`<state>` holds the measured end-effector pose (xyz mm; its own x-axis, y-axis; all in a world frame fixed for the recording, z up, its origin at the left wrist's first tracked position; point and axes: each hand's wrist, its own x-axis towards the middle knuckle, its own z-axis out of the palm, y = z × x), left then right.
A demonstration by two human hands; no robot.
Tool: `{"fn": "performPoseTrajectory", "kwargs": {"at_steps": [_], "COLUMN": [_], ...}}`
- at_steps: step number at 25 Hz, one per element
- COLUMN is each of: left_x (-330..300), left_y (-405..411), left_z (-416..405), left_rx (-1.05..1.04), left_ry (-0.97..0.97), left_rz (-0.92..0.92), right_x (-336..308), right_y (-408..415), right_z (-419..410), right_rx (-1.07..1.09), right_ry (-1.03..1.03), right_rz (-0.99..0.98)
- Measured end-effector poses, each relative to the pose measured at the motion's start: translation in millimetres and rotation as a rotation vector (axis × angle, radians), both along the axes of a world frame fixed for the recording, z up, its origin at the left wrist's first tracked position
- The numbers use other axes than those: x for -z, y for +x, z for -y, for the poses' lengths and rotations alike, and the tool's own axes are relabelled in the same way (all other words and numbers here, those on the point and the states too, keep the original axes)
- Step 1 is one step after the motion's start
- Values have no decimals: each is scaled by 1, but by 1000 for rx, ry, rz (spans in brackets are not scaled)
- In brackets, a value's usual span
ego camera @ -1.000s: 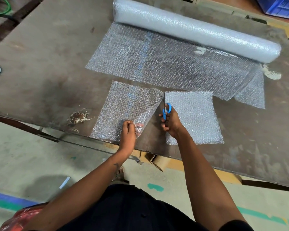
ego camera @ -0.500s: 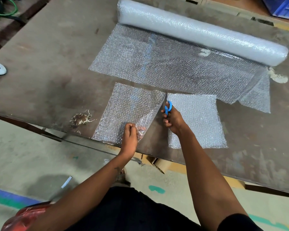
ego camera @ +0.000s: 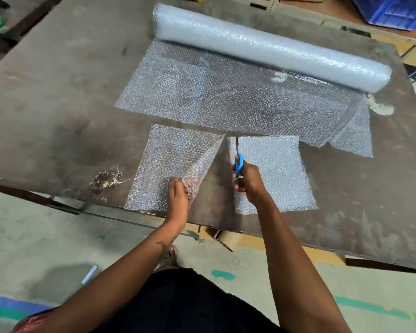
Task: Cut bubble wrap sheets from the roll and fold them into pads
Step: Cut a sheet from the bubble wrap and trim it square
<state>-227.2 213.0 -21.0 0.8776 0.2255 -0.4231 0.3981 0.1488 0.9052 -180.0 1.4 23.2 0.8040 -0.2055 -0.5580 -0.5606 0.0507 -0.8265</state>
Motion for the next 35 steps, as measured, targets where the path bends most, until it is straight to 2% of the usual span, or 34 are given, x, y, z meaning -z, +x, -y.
{"fn": "performPoseTrajectory", "kwargs": {"at_steps": [3, 7, 12, 15, 21, 26, 29, 33, 35], "left_x": [-13, -39, -49, -49, -50, -37, -28, -29, -34], "left_y": [8, 18, 26, 35, 34, 21, 7, 6, 7], "left_z": [8, 36, 97, 137, 235, 284, 298, 299, 294], "left_rx": [51, 247, 462, 530, 632, 627, 613, 645, 556], "left_ry": [22, 83, 443, 409, 338, 517, 590, 548, 565], "left_rz": [78, 243, 576, 653, 709, 740, 707, 605, 586], "right_x": [-5, -11, -14, -12, -16, -5, 0, 3, 0], "right_y": [-18, -27, -28, -29, -39, -53, -55, -52, -52], "right_z": [3, 11, 39, 65, 135, 191, 213, 223, 226], "right_rx": [25, 57, 167, 177, 227, 210, 160, 140, 127], "right_ry": [0, 69, 134, 143, 226, 185, 179, 142, 133], "right_rz": [56, 140, 196, 189, 200, 143, 139, 127, 124]}}
